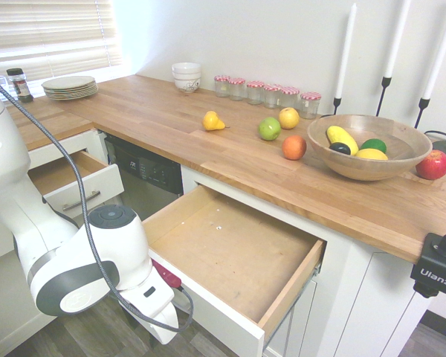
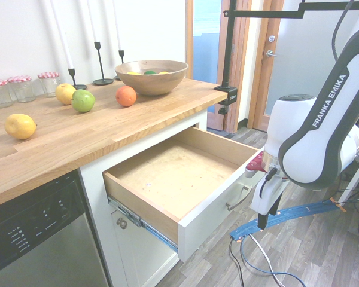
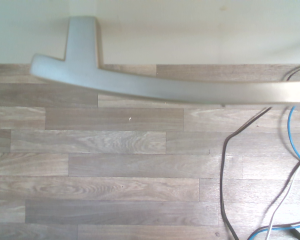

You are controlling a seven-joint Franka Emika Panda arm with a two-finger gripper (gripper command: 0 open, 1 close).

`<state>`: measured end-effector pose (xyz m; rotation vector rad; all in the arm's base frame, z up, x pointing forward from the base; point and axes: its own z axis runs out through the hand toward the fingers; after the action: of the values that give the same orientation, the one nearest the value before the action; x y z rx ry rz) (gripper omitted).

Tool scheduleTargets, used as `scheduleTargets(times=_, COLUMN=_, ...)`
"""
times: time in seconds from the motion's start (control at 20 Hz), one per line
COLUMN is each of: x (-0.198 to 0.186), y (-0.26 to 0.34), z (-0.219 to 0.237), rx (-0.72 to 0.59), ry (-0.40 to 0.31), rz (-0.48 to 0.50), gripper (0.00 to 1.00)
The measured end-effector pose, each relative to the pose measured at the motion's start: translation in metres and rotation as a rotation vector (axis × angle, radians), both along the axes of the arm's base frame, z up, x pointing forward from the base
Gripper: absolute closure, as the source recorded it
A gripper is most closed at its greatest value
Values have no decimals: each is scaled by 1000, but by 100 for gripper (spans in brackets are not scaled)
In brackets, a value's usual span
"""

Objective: Close the drawer

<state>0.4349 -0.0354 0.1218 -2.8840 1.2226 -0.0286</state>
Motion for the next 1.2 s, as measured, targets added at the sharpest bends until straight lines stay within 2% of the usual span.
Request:
scheduleTargets(times=0.9, x=10, y=-6, z=0, rx=6, ry=-9, rz=-18, gripper=100)
scheduleTargets(times=1.2, x=33, y=-13, z=-4, rx=8, ry=-56, rz=-19, gripper=100)
